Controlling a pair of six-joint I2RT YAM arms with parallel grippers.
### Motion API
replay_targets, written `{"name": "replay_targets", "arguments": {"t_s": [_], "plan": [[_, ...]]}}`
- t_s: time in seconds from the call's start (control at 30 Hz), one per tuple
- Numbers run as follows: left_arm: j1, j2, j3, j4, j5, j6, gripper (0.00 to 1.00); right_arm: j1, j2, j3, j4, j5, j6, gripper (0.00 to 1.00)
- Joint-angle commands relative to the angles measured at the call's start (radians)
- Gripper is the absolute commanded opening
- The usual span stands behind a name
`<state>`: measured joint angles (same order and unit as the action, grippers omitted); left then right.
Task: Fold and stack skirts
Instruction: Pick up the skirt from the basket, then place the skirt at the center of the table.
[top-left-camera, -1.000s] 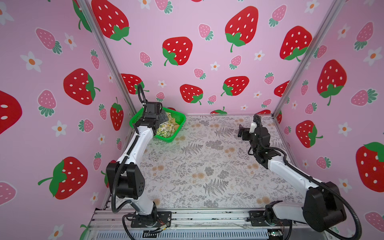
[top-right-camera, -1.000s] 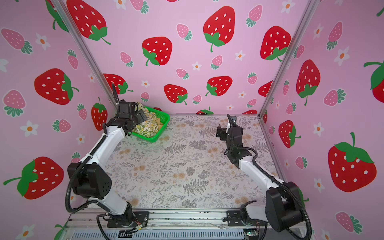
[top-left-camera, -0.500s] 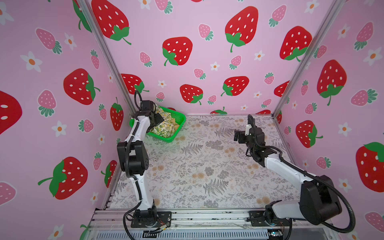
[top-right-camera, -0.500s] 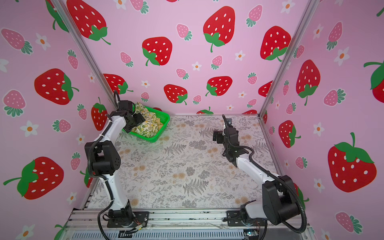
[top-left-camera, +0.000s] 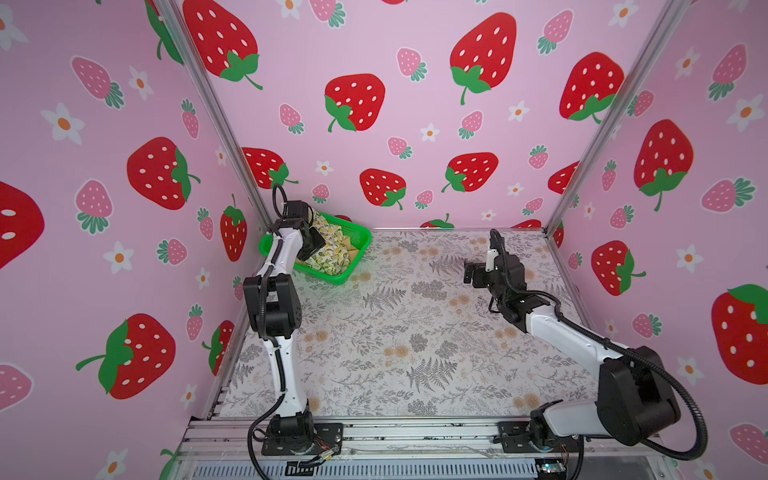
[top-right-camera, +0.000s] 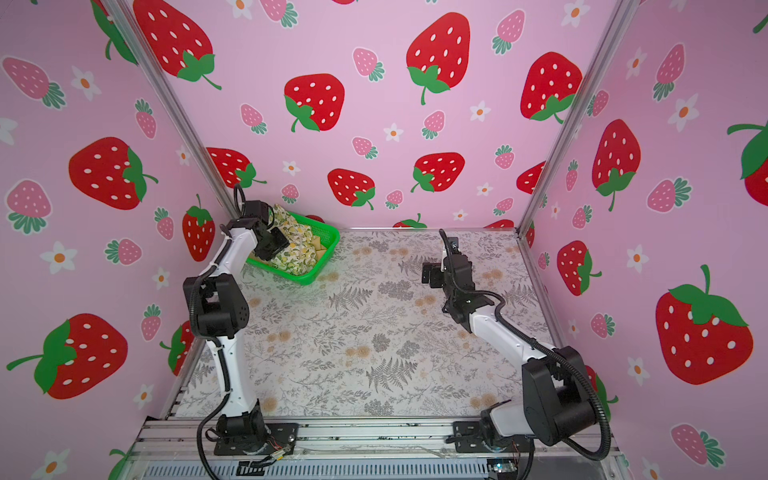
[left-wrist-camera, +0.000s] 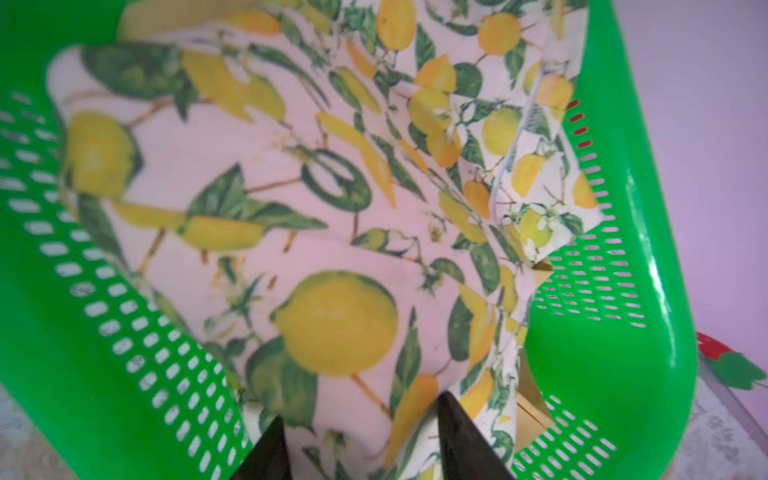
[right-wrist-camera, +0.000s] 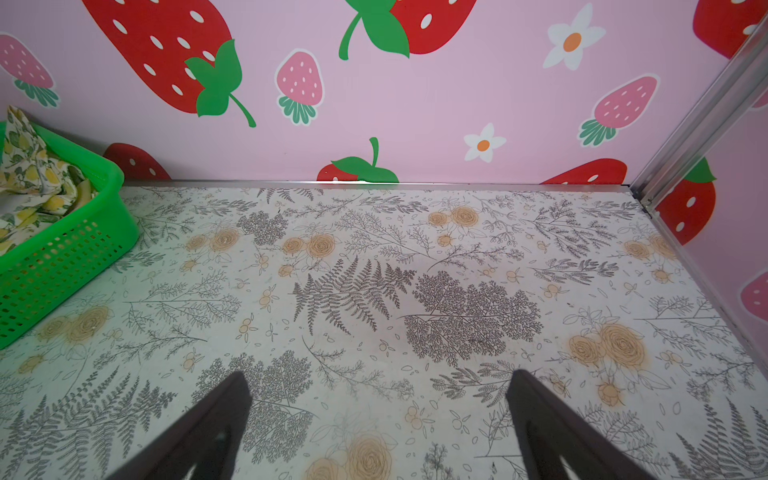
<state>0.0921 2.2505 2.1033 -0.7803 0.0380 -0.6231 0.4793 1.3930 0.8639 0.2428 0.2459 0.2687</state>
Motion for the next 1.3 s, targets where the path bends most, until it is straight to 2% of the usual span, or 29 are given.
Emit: {"name": "replay_targets", "arguments": {"t_s": [0.0,0.07,0.13,0.17,0.43,0.87,1.13,1.27], "plan": [[0.002,0.004,0.064,-0.045,0.024,0.005,0.37,0.01,-0.007,0.012,-0.013,-0.003,0.009,1.0],[0.002,-0.002,0.067,-0.039,0.041,0.007,0.25,0.012,-0.01,0.011,-0.014,-0.002,0.013,1.0],[0.001,-0.013,0.067,-0.038,0.049,0.012,0.01,0.016,-0.014,0.012,-0.013,-0.003,0.012,0.99],[-0.001,-0.019,0.067,-0.037,0.051,0.014,0.0,0.017,-0.015,0.012,-0.014,-0.002,0.012,1.0],[-0.031,-0.106,0.056,-0.033,0.084,0.066,0.0,0.022,-0.027,0.015,-0.011,0.002,0.007,0.99],[-0.232,-0.37,0.061,0.049,0.133,0.07,0.0,0.022,-0.071,0.068,-0.014,0.049,-0.032,1.0],[-0.434,-0.602,-0.135,0.133,0.106,0.078,0.0,0.022,-0.157,0.07,-0.016,0.076,-0.039,1.0],[-0.538,-0.713,-0.253,0.155,0.057,0.084,0.0,0.022,-0.213,0.064,-0.021,0.1,-0.039,1.0]]}}
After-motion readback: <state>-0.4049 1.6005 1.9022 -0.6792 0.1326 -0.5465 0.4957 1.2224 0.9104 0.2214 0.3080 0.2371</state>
